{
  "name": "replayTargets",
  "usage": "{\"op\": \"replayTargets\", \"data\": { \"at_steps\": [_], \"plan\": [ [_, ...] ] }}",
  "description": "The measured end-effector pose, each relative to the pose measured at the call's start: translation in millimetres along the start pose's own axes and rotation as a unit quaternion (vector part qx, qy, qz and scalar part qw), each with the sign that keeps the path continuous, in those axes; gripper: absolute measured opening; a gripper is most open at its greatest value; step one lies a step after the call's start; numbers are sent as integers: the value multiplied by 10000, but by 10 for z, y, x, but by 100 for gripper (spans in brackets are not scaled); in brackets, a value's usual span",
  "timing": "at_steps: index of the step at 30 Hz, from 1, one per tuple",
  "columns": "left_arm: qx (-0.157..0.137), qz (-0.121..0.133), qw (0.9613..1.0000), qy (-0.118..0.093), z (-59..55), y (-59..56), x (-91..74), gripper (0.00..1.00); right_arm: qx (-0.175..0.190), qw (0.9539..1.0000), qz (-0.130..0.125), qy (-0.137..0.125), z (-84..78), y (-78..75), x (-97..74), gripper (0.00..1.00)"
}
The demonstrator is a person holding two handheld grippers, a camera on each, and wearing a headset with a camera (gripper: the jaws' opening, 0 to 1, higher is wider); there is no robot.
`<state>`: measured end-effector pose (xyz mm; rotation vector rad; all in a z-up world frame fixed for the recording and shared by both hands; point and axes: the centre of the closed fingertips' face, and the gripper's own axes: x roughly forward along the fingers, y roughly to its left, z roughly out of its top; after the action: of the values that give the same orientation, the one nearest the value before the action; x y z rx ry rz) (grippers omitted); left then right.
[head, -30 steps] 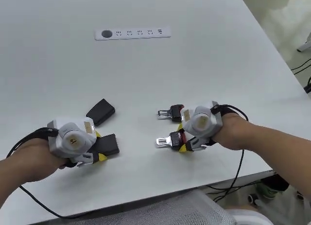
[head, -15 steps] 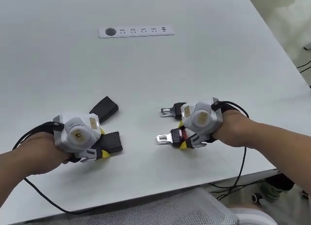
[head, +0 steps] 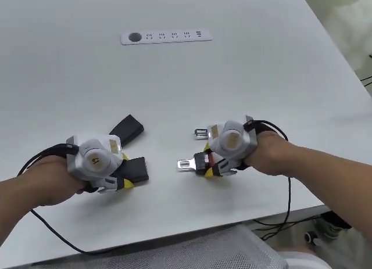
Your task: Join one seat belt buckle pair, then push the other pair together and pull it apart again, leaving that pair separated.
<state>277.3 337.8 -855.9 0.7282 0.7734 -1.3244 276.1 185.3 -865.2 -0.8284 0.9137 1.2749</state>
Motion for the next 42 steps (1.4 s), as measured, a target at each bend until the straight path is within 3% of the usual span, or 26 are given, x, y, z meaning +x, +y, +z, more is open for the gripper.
{"op": "replayTargets", "data": {
  "at_steps": [18, 39, 42],
  "plan": [
    [47, -47, 9999, -78, -25, 28, 22, 34, -327, 9994, 125, -73, 459, 40, 202, 36],
    [44, -62, 10000, -47, -20, 22, 29, 34, -444, 9990, 59, -29, 612, 32, 263, 36],
    [36, -64, 10000, -31, -21, 22, 30, 34, -426, 9990, 45, -135, 680, 41, 262, 36]
  ]
}}
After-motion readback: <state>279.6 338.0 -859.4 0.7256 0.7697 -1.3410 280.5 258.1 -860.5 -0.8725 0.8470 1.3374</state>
